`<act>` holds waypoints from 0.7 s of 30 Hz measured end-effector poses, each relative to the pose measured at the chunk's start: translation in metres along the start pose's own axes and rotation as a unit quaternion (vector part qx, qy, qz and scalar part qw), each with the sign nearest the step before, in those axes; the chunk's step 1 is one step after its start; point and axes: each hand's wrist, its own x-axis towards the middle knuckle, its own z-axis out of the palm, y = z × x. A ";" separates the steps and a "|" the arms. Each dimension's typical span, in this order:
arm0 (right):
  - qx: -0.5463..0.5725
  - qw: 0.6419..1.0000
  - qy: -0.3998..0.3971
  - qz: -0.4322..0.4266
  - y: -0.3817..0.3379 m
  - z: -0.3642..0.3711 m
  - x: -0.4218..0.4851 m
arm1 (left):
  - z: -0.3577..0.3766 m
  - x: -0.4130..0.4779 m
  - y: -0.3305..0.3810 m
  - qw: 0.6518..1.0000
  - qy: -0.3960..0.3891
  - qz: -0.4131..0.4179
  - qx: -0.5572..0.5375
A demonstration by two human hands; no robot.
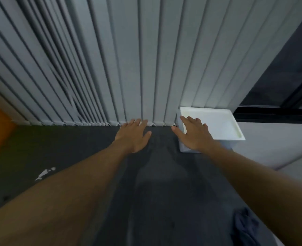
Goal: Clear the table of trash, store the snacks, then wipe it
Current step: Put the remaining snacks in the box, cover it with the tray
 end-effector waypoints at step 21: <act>0.063 0.984 -0.031 -0.163 -0.217 0.036 -0.056 | -0.017 -0.184 -0.168 0.984 0.027 -0.173 -0.038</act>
